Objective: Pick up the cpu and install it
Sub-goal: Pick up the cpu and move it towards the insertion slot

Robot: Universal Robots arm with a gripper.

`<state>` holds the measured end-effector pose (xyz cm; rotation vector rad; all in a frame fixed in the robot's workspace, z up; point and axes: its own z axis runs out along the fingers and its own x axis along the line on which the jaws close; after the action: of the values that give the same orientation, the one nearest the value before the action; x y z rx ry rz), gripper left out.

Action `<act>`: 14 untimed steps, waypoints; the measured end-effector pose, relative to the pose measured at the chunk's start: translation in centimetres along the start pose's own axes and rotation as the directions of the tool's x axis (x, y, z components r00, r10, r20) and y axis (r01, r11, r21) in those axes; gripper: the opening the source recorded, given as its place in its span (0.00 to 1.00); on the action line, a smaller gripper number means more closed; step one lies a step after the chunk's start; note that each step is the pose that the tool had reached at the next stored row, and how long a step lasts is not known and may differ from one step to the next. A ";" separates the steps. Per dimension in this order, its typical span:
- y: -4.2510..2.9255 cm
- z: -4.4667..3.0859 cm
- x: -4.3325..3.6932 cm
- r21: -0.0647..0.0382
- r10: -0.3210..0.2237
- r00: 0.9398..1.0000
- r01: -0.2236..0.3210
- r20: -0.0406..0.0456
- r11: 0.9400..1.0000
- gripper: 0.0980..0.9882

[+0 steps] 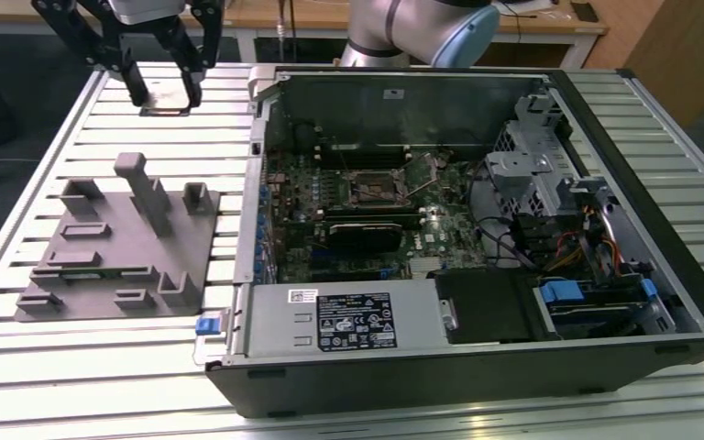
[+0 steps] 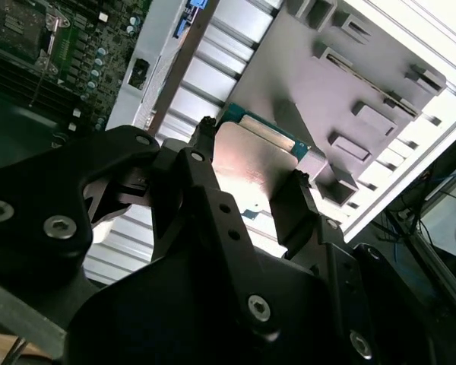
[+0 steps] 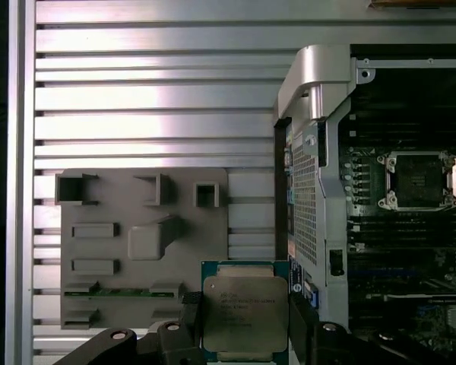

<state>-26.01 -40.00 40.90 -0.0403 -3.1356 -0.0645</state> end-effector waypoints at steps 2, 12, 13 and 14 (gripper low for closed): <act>0.01 0.01 -0.27 0.000 0.000 1.000 0.000 0.000 1.000 0.50; 0.09 0.05 -2.46 0.000 0.000 1.000 0.000 0.000 1.000 0.50; 0.11 0.06 -2.86 0.000 0.000 1.000 0.000 0.000 1.000 0.50; 0.11 0.07 -3.25 0.000 0.000 1.000 0.000 0.000 1.000 0.50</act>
<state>-22.76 -39.97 40.82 -0.0404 -3.1356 -0.0646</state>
